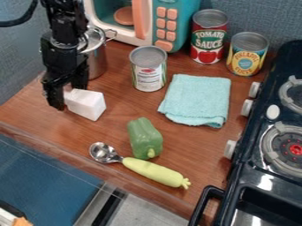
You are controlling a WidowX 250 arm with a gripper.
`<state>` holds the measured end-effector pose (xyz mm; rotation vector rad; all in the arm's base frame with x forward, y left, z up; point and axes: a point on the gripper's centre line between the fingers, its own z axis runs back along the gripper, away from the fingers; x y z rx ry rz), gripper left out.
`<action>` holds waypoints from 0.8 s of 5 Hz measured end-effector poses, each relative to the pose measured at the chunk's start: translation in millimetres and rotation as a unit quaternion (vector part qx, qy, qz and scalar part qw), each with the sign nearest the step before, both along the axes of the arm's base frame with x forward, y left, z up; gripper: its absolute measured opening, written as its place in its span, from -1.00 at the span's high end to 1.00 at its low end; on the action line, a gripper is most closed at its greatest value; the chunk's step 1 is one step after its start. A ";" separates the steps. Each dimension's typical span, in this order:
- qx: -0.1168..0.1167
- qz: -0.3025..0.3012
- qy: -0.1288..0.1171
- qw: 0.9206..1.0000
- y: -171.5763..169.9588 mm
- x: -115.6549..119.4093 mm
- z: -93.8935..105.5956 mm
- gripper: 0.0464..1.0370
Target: Change the position of the white container to stand upright
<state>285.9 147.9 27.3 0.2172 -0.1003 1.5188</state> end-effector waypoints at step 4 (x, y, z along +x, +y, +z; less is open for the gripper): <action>0.005 -0.005 0.015 1.000 -0.6 -2.6 -12.3 -0.16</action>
